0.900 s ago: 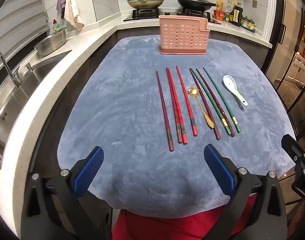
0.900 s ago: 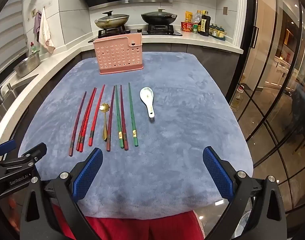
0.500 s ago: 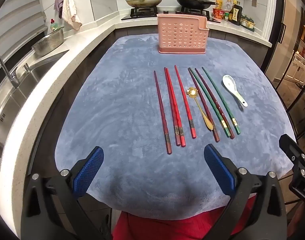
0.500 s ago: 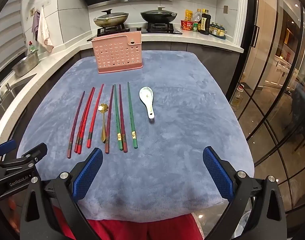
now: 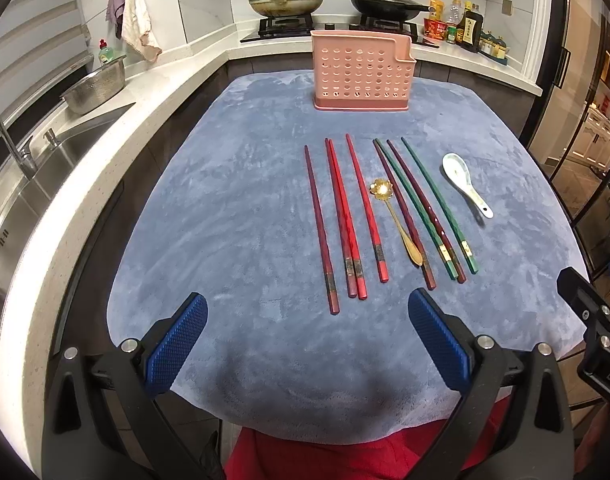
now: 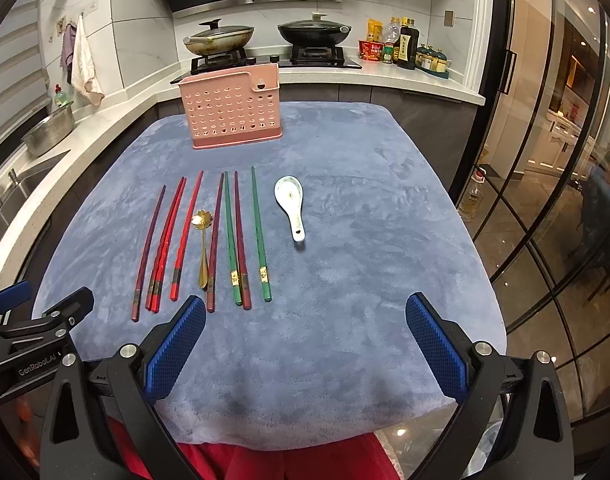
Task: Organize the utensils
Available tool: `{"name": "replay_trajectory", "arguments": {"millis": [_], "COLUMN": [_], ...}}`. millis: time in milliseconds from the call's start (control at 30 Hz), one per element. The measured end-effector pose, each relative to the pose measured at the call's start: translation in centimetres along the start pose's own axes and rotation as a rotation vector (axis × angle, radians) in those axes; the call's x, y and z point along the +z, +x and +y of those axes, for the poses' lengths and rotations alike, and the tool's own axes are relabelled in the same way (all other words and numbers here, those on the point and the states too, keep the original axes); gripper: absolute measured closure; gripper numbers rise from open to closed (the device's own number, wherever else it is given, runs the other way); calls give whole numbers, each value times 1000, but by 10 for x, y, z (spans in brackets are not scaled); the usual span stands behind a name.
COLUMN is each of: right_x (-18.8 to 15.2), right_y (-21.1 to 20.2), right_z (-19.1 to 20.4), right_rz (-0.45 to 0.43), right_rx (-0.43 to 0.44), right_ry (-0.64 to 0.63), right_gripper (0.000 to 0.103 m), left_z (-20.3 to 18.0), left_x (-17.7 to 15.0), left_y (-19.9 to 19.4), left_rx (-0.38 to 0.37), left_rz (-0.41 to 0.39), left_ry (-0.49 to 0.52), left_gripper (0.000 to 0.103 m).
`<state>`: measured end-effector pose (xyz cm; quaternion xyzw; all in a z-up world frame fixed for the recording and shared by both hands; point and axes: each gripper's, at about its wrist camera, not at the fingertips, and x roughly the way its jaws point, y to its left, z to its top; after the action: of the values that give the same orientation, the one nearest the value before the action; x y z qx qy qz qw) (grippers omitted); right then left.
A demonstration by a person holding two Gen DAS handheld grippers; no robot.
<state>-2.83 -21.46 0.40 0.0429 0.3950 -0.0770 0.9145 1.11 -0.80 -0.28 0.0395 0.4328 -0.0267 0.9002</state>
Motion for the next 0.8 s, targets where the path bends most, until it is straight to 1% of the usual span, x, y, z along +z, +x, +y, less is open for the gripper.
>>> {"name": "replay_trajectory", "arguments": {"millis": [367,400,800], "right_x": [1,0,0], "right_y": [1,0,-2], "right_z": [4,4,7], "right_rz": [3,2,3], "right_rx": [10,12,22], "right_ry": [-11,-13,-15], "right_gripper": [7,7,7], "left_z": [2,2,4], "left_x": [-6,-2,-1], "left_y": [-3,0,0], "left_rx": [8,9,15], "left_rz": [7,11,12], "left_ry": [-10,-10,-17], "left_gripper": [7,7,7]}}
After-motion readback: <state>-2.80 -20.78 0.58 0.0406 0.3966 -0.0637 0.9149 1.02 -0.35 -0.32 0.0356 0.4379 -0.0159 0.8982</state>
